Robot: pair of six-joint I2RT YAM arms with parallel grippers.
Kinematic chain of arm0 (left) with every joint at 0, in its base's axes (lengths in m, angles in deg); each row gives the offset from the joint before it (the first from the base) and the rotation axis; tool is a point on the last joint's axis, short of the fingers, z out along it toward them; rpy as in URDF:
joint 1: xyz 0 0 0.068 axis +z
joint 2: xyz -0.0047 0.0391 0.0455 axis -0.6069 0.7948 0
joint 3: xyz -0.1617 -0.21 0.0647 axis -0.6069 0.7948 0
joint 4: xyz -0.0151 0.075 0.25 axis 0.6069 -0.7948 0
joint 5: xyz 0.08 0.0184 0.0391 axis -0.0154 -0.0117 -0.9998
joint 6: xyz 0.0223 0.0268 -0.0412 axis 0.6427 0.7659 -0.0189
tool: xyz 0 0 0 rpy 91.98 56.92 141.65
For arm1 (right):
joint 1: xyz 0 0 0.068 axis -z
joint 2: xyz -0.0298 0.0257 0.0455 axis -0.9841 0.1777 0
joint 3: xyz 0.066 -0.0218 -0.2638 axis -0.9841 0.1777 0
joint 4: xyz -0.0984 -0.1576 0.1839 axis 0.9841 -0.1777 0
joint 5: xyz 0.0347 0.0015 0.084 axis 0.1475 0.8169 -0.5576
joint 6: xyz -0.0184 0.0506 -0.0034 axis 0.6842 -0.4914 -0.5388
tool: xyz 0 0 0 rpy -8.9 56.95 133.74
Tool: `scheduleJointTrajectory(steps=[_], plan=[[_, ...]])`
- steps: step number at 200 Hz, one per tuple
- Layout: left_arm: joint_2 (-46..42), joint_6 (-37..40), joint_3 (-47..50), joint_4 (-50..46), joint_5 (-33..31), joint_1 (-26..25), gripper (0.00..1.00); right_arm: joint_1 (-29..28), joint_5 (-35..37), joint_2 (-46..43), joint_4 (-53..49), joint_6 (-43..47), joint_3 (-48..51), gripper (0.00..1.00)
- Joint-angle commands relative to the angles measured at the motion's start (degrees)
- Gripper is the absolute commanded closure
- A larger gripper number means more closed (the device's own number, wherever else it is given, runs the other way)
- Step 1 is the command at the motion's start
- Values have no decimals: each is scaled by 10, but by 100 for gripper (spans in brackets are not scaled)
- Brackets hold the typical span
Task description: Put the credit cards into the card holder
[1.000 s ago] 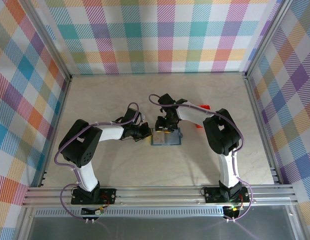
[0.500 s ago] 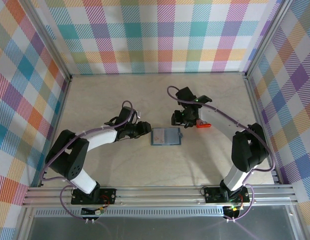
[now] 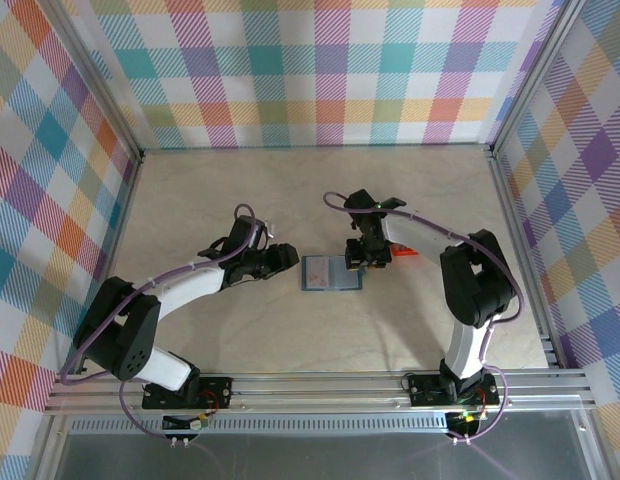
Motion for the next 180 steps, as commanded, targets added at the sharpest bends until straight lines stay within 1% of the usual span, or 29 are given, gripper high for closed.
scheduleJointTrajectory(steps=[1,82,100,125,147,180], plan=[[-14,-4,10,-11,-5,-6,51,3,0,11,-5,1,-17,56],[-10,-2,7,-16,-7,-6,54,30,9,-20,5,1,14,68],[-9,1,4,-22,-11,-6,54,34,7,-22,5,2,20,75],[-3,5,-7,-54,-27,-6,54,38,6,-28,7,6,25,84],[0,5,-9,-50,-26,-6,54,43,2,-34,8,12,33,100],[9,5,-17,-38,-12,-7,49,55,-16,-41,22,25,50,100]])
